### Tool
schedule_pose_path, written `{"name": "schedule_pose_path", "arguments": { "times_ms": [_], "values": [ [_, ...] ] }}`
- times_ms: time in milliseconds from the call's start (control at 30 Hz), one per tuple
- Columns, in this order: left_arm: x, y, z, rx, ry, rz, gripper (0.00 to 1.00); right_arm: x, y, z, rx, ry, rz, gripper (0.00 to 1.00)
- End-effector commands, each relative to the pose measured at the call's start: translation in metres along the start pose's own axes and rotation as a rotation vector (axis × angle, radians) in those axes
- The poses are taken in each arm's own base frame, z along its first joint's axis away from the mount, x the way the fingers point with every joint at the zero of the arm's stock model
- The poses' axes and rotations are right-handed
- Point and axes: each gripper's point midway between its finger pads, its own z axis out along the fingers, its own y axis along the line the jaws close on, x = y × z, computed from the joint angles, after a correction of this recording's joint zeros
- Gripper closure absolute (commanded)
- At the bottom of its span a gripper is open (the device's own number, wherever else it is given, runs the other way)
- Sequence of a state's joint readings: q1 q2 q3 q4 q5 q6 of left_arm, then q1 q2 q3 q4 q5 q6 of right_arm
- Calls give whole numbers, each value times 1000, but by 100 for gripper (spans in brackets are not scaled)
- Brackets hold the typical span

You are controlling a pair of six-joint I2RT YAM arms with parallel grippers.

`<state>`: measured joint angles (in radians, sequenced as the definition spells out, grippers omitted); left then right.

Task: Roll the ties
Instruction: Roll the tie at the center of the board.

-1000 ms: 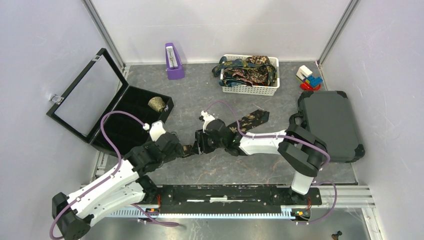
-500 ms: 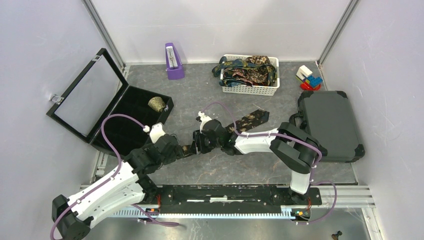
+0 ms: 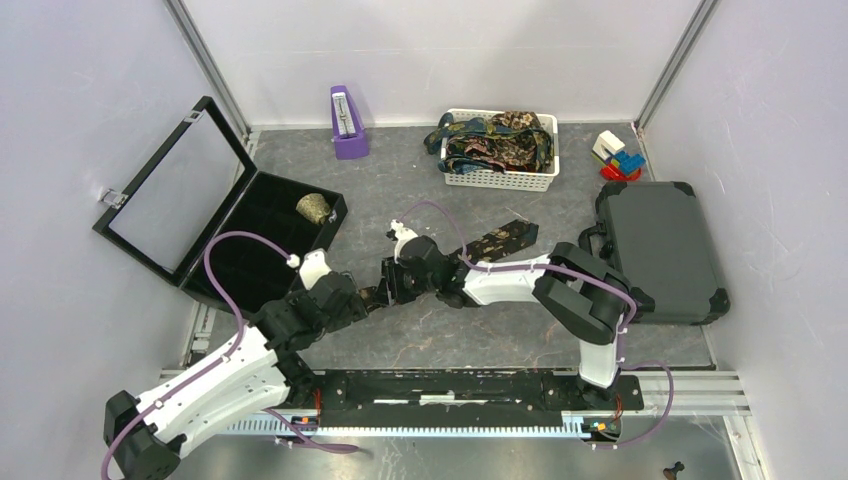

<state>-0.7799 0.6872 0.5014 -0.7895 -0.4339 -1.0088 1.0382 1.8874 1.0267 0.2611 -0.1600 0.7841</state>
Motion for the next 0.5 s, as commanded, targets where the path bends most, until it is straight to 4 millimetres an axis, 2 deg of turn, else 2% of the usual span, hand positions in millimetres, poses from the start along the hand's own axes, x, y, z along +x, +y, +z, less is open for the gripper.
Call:
{"name": "schedule_pose_path", "arguments": {
  "times_ms": [0, 467],
  "values": [
    [-2, -4, 3, 24, -22, -23, 21, -15, 4, 6, -12, -28, -18, 66],
    [-9, -5, 11, 35, -76, -44, 24, -12, -20, 12, 21, -6, -10, 68]
  ]
}}
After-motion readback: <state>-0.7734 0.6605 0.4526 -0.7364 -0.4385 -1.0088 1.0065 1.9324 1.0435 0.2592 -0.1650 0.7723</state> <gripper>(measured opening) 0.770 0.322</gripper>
